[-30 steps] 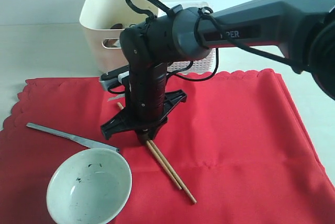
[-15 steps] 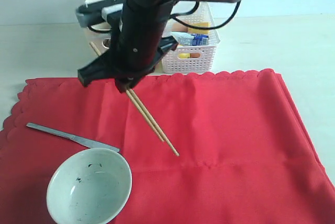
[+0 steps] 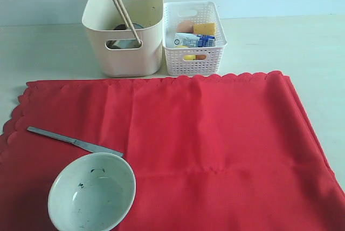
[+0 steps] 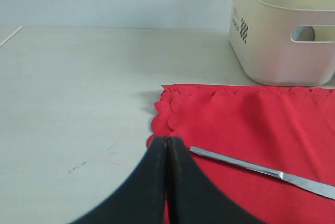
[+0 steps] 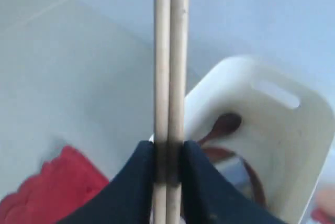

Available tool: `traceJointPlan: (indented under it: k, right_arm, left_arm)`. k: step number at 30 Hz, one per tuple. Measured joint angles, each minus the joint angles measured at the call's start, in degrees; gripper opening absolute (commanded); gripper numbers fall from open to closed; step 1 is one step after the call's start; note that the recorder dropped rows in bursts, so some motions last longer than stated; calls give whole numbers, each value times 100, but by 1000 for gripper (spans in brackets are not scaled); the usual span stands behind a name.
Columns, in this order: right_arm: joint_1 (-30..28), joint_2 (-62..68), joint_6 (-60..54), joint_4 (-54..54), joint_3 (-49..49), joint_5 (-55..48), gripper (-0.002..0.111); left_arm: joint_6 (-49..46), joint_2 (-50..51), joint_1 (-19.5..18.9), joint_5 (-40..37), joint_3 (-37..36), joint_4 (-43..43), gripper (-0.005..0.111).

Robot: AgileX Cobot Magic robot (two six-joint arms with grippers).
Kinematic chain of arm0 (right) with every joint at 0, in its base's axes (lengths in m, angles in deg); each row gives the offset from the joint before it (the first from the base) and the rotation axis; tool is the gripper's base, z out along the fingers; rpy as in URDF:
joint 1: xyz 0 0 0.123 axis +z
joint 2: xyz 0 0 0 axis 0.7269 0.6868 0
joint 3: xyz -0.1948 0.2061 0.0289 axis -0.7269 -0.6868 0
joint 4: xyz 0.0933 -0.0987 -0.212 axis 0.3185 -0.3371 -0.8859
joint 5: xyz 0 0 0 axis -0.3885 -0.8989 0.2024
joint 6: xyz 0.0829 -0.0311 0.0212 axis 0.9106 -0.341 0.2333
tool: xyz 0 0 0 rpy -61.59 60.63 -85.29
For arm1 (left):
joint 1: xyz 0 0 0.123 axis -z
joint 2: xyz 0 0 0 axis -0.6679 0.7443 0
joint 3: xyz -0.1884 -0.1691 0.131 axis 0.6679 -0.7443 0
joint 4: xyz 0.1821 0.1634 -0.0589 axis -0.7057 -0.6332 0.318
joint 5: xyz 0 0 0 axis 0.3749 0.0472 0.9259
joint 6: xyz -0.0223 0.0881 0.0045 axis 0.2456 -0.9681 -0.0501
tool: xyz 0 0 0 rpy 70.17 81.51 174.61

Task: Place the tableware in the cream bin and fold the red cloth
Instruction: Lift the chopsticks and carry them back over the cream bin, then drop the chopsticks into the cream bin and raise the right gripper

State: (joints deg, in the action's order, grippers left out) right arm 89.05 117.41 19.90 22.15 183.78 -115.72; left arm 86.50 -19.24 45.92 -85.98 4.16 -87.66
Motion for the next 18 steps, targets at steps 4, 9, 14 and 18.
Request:
traceJointPlan:
  k: [4,9,14,18]
  right_arm:
    - [-232,48,0,-9,8,1110,0]
    - [-369,307,-89,-72,22,2032,0]
    - [-377,733,-382,-180,22,2568,0]
    - [-377,1018,-781,-194,22,2715,0]
  left_arm:
    - [0,0,0,0,0,0,0]
    - [0,0,0,0,0,0,0]
    - [0,0,0,0,0,0,0]
    - [0,0,0,0,0,0,0]
